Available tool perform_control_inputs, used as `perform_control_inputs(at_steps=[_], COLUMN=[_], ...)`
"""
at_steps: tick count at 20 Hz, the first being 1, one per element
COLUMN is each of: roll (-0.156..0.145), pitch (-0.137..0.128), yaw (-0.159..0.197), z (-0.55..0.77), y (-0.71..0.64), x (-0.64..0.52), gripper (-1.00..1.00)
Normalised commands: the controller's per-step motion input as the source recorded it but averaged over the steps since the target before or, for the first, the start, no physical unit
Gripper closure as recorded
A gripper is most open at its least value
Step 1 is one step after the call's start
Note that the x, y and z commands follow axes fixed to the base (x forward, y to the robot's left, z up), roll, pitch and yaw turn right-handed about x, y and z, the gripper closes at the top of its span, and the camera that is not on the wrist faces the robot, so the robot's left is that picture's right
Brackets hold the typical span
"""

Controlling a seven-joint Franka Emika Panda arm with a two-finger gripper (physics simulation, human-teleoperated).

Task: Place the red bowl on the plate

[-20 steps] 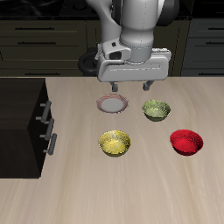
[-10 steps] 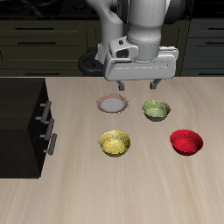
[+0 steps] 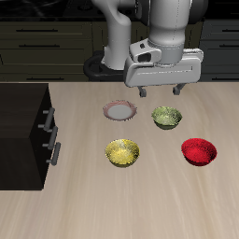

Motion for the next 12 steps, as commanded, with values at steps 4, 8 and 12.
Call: perform_control_inputs(at_steps=[4,8,12], roll=[0.030,0.037,0.015], pitch=[-0.004,0.004,-0.012], yaw=[-0.008,0.007,-0.007], z=[0.01,-0.03,0.03], y=[0.26,0.26,0.12], x=[0.01,0.01,0.00], gripper=[-1.00,-1.00,-1.00])
